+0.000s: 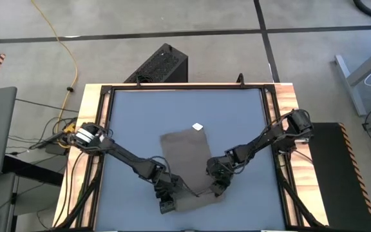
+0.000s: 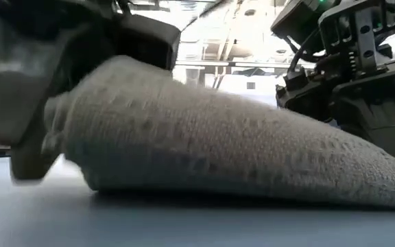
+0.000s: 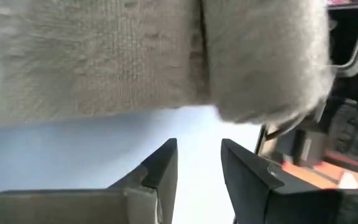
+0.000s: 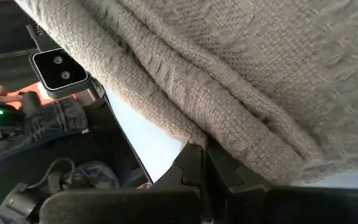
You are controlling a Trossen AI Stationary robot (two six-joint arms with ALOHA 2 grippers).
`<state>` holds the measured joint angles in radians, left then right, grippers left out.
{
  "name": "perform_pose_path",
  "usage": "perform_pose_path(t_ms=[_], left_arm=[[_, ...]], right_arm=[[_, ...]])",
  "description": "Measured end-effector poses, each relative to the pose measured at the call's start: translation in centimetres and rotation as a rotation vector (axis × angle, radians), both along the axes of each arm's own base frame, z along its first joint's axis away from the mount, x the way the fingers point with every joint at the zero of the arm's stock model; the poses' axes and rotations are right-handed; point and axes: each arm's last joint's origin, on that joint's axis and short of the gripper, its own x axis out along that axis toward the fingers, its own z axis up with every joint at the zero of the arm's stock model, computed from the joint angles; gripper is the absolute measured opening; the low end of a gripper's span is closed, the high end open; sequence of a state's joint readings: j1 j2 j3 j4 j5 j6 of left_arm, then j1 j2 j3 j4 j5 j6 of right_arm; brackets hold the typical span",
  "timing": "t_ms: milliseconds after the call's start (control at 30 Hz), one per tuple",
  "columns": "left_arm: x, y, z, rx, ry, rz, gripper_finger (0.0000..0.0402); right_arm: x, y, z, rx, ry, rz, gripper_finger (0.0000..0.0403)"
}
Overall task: Roll towel
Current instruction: Roll the grey towel
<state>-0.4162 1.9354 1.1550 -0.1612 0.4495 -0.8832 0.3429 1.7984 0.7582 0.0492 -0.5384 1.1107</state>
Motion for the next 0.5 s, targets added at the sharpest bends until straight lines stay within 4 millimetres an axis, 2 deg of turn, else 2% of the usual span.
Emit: perform_pose_path(t_ms=[167,233,333,400,500], left_arm=[[-1.4,-0.1,3.8,0.119,-0.098,0.085,0.0111],[-1.6,-0.7,5.5,0.182,-0.238,0.141,0.0111],[-1.7,-2.6,7.7,0.297,-0.54,0.188,0.0111],[-2.0,-3.9,8.4,0.408,-0.697,0.156,0.0111],[-1.9,-4.8,7.4,0.528,-0.761,0.104,0.0111]], right_arm=[[0.2,-0.2,-0.4,0.016,0.004,0.0,0.0018],[0.3,-0.3,-0.2,0.022,-0.001,0.0,0.0021],[0.4,-0.7,-0.1,0.027,-0.001,-0.016,0.0024],[0.5,-0.8,-0.1,0.038,0.0,-0.019,0.0023],[0.6,-1.0,-0.1,0.043,0.002,-0.025,0.0023]])
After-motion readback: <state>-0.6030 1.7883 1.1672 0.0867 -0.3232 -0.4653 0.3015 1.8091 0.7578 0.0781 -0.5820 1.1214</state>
